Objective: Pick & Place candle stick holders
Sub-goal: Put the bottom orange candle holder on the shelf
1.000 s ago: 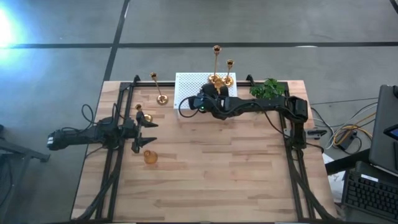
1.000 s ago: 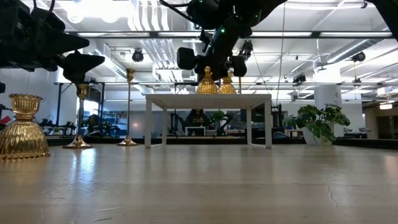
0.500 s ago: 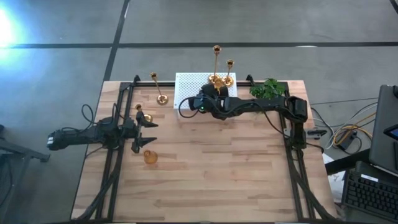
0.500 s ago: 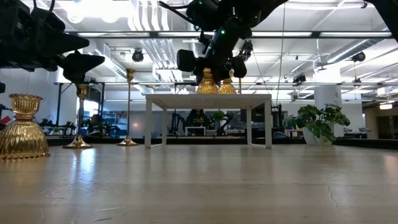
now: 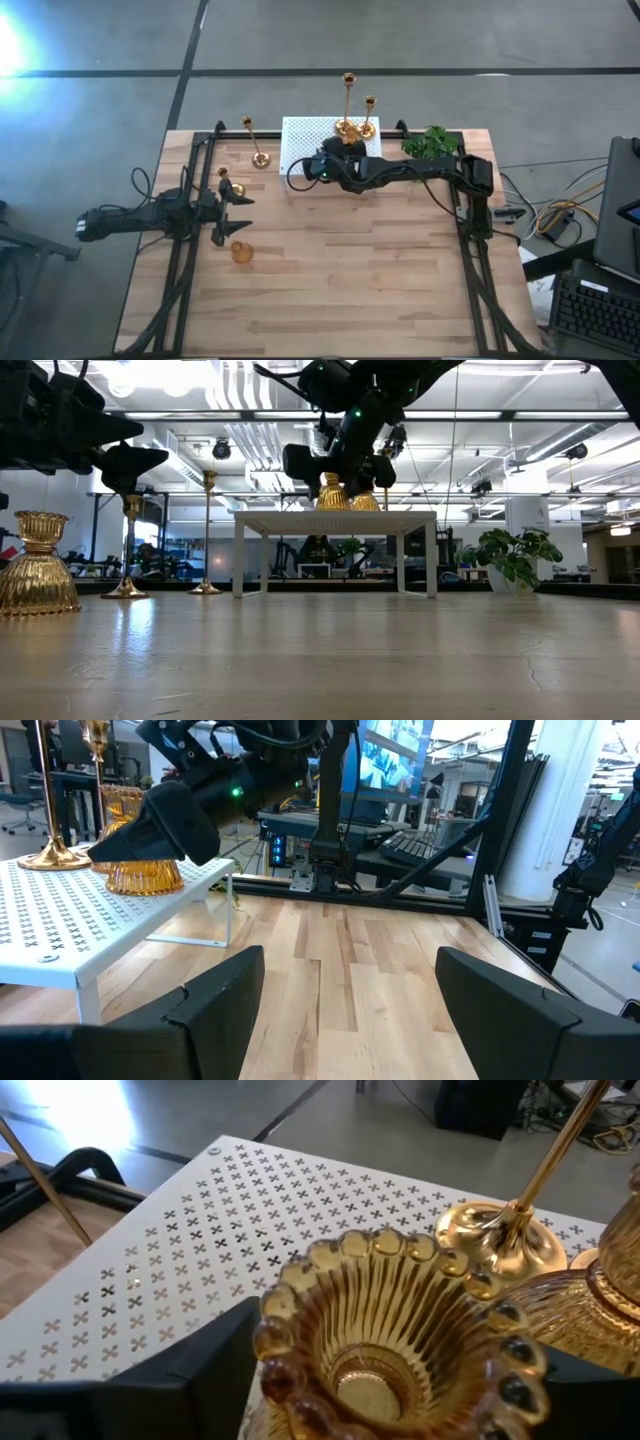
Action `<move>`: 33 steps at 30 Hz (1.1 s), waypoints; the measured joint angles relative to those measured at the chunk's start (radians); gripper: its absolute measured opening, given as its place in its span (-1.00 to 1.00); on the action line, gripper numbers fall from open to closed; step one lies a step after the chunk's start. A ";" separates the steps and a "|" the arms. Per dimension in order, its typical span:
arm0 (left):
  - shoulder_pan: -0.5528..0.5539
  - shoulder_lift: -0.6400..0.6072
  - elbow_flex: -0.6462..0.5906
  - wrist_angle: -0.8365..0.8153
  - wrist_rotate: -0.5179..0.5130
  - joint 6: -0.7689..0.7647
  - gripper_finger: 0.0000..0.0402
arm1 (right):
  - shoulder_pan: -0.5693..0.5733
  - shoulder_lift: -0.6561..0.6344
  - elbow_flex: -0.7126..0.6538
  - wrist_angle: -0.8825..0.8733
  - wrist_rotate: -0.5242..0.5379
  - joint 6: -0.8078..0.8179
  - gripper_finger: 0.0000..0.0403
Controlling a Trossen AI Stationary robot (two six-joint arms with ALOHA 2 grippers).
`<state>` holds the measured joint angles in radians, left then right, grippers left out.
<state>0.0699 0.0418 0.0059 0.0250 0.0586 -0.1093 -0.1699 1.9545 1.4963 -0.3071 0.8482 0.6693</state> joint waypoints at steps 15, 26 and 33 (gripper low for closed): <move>0.000 0.000 0.000 0.000 0.000 0.000 0.50 | 0.015 -0.002 0.001 0.000 0.019 -0.003 0.33; 0.000 0.000 0.000 0.000 0.000 0.000 0.50 | 0.067 -0.004 0.001 -0.005 0.101 -0.033 0.24; 0.000 0.000 0.000 0.000 0.000 0.000 0.50 | 0.109 -0.009 0.001 -0.026 0.219 -0.035 0.24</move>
<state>0.0698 0.0418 0.0059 0.0250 0.0586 -0.1093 -0.0610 1.9457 1.4971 -0.3335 1.0673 0.6344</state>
